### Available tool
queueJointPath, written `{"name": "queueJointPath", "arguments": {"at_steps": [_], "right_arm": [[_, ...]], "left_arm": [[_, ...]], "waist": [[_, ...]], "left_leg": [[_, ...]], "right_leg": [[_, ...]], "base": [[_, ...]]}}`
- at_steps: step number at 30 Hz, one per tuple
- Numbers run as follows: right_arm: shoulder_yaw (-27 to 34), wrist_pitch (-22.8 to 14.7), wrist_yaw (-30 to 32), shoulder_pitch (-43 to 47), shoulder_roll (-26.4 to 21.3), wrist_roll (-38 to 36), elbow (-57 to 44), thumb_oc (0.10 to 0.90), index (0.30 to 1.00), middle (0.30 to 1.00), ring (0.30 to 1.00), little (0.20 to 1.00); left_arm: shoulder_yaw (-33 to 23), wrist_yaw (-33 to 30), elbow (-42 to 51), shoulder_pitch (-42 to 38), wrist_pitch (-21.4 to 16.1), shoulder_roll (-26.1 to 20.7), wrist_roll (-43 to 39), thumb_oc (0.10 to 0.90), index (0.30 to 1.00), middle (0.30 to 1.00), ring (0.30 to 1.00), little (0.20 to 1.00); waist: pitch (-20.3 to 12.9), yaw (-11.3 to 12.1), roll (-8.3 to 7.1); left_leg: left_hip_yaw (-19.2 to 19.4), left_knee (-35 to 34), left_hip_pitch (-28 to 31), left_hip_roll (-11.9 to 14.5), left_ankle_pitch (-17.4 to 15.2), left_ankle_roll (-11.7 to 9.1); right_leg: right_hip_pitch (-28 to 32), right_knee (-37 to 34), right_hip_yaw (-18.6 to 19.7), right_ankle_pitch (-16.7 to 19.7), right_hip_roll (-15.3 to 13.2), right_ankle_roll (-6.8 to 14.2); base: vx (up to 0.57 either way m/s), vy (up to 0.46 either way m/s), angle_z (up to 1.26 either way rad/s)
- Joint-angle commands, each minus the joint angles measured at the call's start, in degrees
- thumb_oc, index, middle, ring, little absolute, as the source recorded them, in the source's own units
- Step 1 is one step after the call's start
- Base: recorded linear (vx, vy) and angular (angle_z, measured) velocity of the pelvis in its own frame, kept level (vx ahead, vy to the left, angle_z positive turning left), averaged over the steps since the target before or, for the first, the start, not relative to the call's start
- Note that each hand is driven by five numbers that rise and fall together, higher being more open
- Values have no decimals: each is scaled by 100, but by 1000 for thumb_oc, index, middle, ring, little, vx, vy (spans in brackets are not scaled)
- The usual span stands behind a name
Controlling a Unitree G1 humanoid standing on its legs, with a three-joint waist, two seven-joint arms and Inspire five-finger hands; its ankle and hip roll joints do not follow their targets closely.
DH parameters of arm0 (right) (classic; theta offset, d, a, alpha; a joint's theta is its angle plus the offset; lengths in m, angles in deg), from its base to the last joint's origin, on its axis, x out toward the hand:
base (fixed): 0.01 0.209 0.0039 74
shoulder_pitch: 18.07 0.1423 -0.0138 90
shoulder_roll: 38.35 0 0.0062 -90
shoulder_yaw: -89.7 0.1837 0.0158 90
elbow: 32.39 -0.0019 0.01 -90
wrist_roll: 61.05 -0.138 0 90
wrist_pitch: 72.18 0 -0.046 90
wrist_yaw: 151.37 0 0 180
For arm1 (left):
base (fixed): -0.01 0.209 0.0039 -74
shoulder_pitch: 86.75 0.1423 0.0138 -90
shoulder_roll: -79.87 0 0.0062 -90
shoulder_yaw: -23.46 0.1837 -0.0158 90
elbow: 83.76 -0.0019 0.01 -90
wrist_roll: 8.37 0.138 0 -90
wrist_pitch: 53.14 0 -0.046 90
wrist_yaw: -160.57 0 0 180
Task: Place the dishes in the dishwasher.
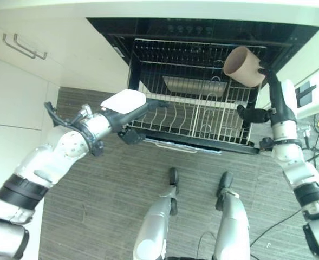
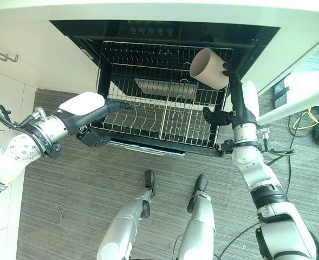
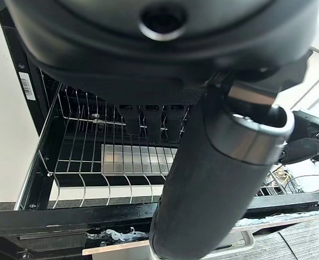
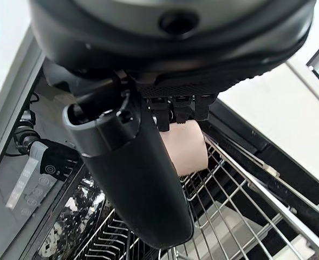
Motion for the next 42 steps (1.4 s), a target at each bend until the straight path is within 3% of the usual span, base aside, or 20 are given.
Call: {"name": "queueJointPath", "arguments": {"at_steps": [1,9,16,18,21,26,30,38,42], "right_arm": [[155,-690,16,598,-335,-228,-508,800,900,900,900,900],[324,-1149,116,194,-62,-505,-955,800,900,900,900,900],[768,-1957,471,-978,403,-682,-1967,800,900,900,900,900],[925,-2235,448,-1369,510,-777,-2215,800,900,900,900,900],[1098,-2572,338,-1871,775,-922,-2630,800,900,900,900,900],[1181,-2614,163,-2133,1014,-1160,-2816,800,900,900,900,900],[1371,-2403,-223,-2348,1255,-1707,-2982,800,900,900,900,900],[1868,-2135,-562,-2825,1525,-2618,-3185,800,900,900,900,900],[2247,-2033,-649,-3188,1699,-2986,-3354,800,900,900,900,900]], "left_arm": [[-384,-290,423,-236,-94,412,-108,800,900,900,900,900],[-642,-325,460,166,-64,515,-25,800,900,900,900,900],[-1372,-804,527,1235,-71,664,44,800,900,900,900,900],[-1631,-1020,508,1672,-166,737,15,800,900,900,900,900],[-2122,-1650,411,2577,-461,1090,-32,800,900,900,900,900],[-2342,-2202,226,3093,-832,1448,-142,800,900,900,900,900],[-2778,-2318,51,3528,-933,2121,-1306,800,900,900,900,900],[-3297,-2503,-399,4122,-650,2615,-1725,800,900,900,900,900],[-3744,-2391,-666,4403,-389,2647,-2120,800,900,900,900,900]], "waist": [[-72,-44,300],[-72,-116,287],[-91,-263,99],[-307,-248,37],[-941,-156,-100],[-1457,-23,-259],[-1754,110,-448],[-1959,180,-635],[-1973,163,-680]], "left_leg": [[303,789,-62,297,-1095,-186],[361,789,206,331,-1170,-175],[480,789,1158,379,-1413,-107],[496,789,1360,385,-1469,-95],[540,789,1831,417,-1577,-76],[486,789,2169,408,-1722,-15],[384,789,2352,409,-1807,48],[373,789,2329,269,-1884,209],[314,789,2279,75,-2025,408]], "right_leg": [[405,-711,-11,-24,0,521],[671,-711,-21,-101,39,475],[1542,-711,-47,-261,109,429],[1750,-711,-88,-318,104,428],[2274,-711,-193,-484,109,414],[2686,-711,-243,-639,173,388],[2949,-711,-265,-749,280,351],[2970,-711,-275,-683,179,444],[2993,-711,-245,-593,97,571]], "base": [[0,0,0],[2,3,-1],[35,-3,-3],[90,-56,-15],[140,-80,-15],[121,-67,-4],[32,-32,-3],[-8,95,-4],[-33,165,5]]}}
